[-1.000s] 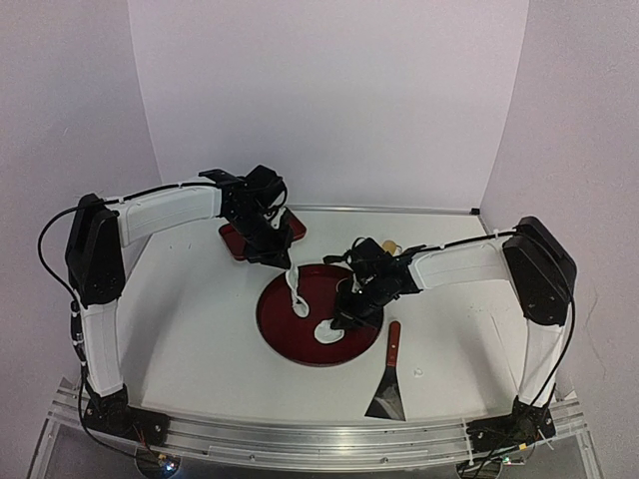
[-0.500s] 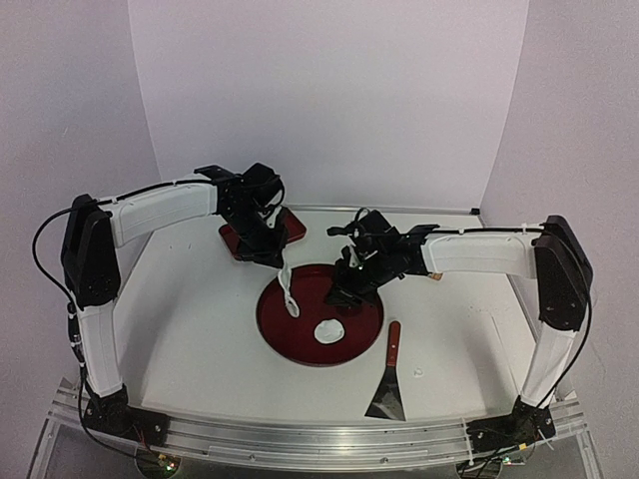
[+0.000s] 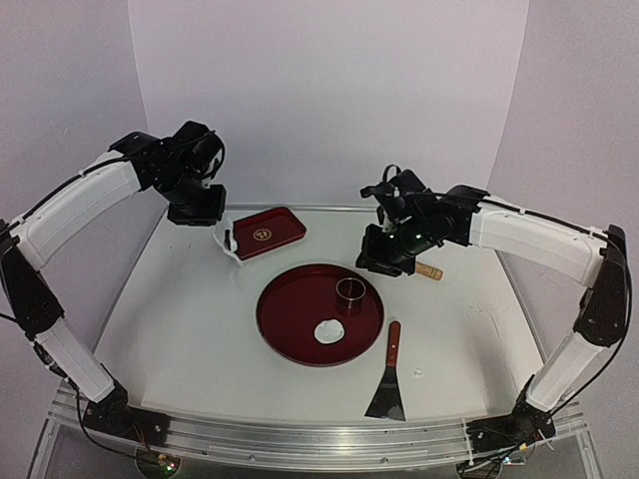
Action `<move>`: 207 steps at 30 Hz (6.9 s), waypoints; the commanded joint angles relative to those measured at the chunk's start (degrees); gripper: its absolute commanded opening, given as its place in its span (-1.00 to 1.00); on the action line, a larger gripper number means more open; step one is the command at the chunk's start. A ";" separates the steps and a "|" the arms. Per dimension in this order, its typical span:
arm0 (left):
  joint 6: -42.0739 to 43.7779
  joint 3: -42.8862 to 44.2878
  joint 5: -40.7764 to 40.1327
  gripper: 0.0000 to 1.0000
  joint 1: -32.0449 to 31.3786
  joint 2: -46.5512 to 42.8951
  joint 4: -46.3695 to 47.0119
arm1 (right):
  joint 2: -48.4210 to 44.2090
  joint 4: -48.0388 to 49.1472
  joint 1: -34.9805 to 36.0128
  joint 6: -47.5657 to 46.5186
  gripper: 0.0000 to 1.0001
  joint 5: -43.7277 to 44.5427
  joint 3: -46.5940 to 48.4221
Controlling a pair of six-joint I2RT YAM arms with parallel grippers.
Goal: Roll out the dumpling wrappers from the dough
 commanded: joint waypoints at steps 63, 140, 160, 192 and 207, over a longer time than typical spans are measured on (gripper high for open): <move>-6.04 -21.78 15.78 0.40 6.24 18.29 10.58 | 6.82 -14.09 -10.92 -12.28 0.35 -4.07 -8.71; 8.40 23.92 12.87 0.55 -4.07 38.81 -7.76 | 9.19 -16.64 -14.86 -16.93 0.33 -2.95 -4.72; 15.35 10.93 24.22 0.81 -9.16 31.24 7.00 | 10.19 -16.73 -14.87 -17.65 0.34 -2.85 -3.63; 7.98 7.22 16.41 0.91 -3.65 23.38 5.47 | 12.47 -14.07 -14.87 -20.39 0.27 -8.80 -1.48; 5.59 1.40 20.71 0.84 -2.52 11.96 6.92 | 17.27 -14.19 -14.84 -17.35 0.12 -12.38 -4.00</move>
